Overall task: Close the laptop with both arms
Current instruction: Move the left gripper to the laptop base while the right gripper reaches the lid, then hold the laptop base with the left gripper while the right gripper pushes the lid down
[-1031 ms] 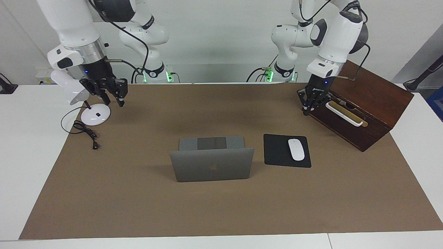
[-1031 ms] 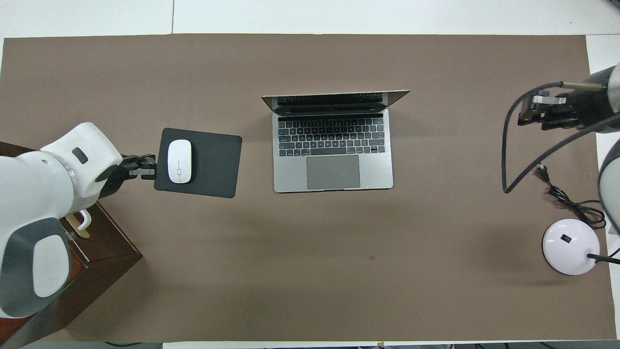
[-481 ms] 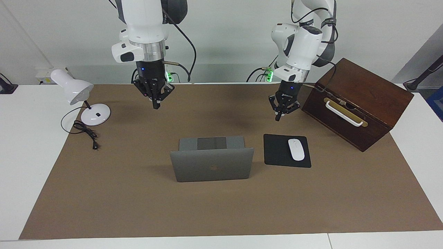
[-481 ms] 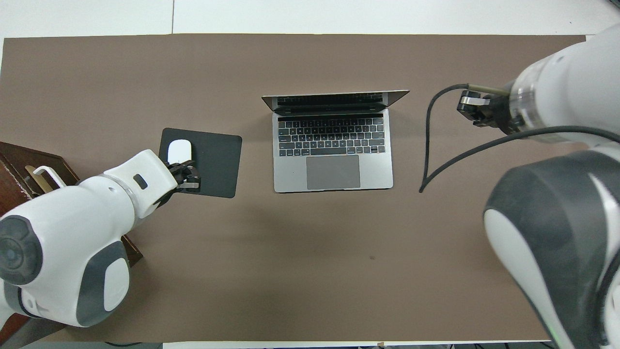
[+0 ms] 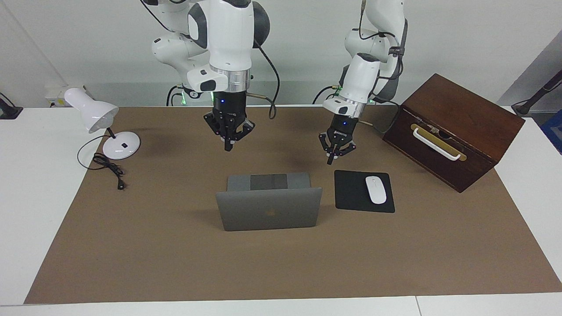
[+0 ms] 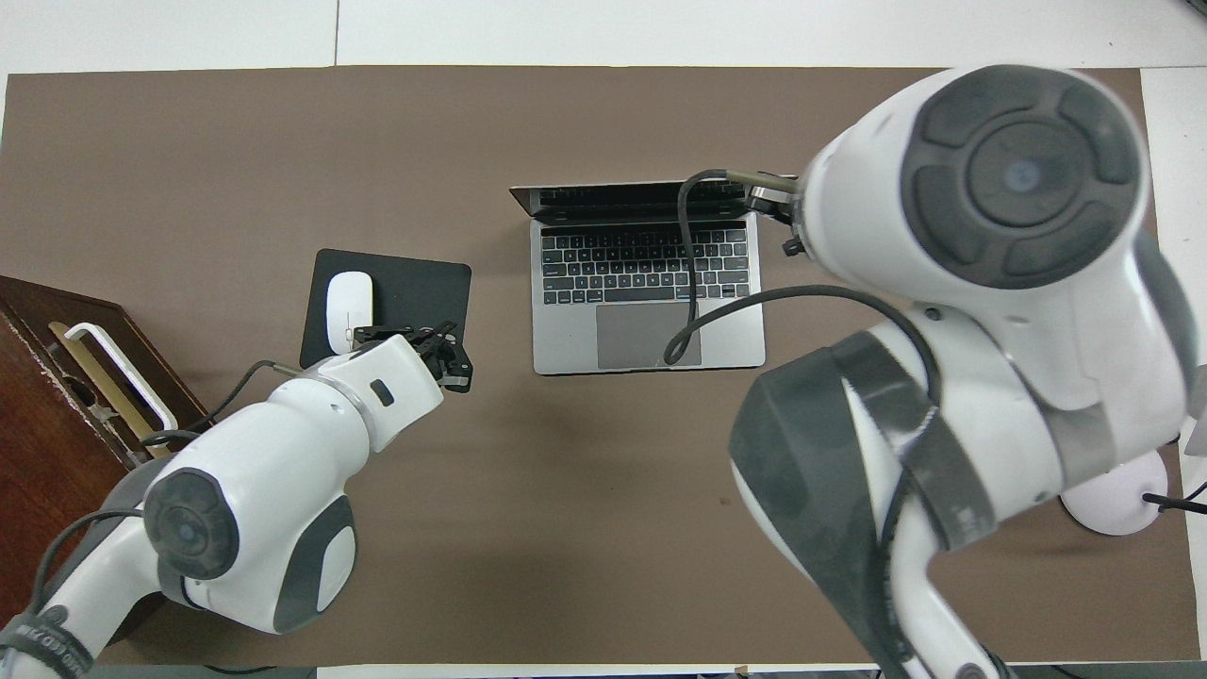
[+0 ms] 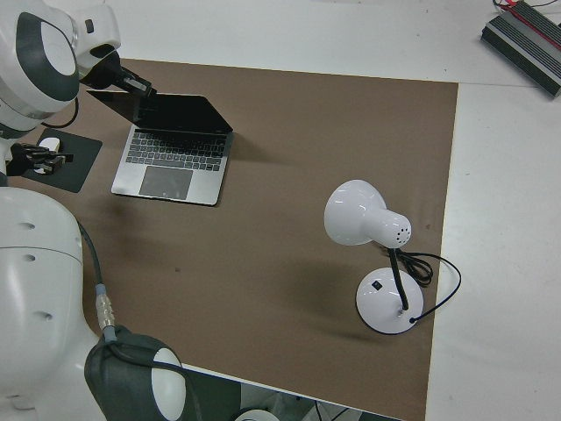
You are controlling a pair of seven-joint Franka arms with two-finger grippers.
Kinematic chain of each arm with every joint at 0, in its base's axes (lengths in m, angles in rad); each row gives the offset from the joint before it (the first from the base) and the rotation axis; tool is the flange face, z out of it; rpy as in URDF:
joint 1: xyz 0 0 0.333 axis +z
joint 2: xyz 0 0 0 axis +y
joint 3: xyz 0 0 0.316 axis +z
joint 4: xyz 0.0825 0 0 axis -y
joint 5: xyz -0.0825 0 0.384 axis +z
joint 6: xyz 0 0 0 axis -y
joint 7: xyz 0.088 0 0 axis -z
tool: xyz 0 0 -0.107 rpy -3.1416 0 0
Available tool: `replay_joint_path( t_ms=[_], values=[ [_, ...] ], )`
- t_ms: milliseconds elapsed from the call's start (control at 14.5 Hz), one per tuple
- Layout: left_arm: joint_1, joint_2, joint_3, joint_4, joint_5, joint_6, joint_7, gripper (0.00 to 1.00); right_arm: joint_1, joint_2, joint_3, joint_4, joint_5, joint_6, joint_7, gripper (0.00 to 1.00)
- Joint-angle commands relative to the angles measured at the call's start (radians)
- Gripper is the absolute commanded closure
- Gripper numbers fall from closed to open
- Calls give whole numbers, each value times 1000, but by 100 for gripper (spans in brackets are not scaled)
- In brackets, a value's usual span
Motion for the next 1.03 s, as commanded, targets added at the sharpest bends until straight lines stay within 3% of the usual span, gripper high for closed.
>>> replay_joint_path(
  t_ms=[0, 206, 550, 756, 962],
  values=[
    [-39, 57, 14, -5, -11, 104, 0, 100, -4, 31, -1, 26, -48, 45, -5, 100],
    [-62, 102, 13, -4, -9, 167, 0, 100, -14, 54, -1, 61, -93, 75, -24, 100],
    [-111, 250, 11, -2, -8, 367, -1, 100, -22, 128, -5, 170, -100, 77, -180, 100],
    [-142, 306, 11, -7, -9, 456, 0, 100, -10, 166, -1, 200, -181, 112, -200, 100],
    [-154, 324, 11, -5, -9, 461, 0, 100, 8, 218, 0, 246, -206, 114, -177, 100]
  ],
)
